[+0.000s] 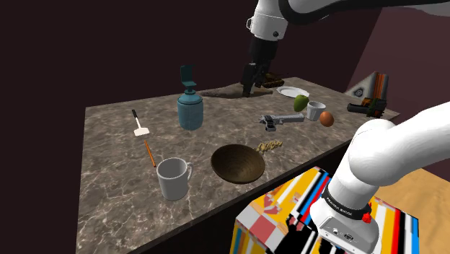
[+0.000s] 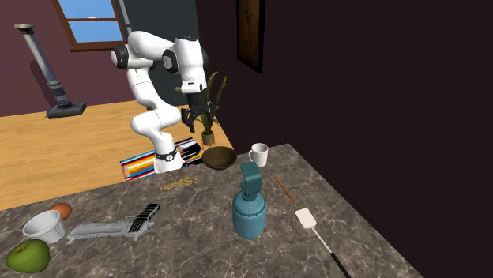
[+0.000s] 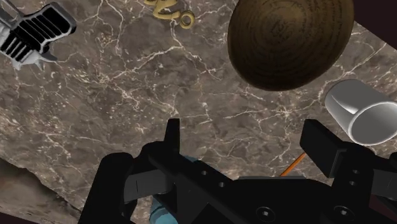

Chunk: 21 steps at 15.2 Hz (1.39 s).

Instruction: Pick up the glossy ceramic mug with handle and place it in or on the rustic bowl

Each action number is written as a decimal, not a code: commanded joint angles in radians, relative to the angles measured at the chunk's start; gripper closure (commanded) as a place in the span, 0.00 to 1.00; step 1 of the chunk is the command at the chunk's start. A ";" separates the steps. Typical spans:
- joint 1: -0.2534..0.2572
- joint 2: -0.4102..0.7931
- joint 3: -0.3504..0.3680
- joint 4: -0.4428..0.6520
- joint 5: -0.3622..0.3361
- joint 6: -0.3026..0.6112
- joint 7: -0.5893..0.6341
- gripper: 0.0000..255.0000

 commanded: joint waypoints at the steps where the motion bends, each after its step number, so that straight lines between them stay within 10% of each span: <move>1: 0.011 0.030 0.042 -0.001 0.017 0.028 0.044 0.00; 12: 0.042 0.283 0.280 0.055 0.044 0.208 0.294 0.00; 21: 0.032 0.600 0.473 0.206 -0.100 0.320 0.566 0.00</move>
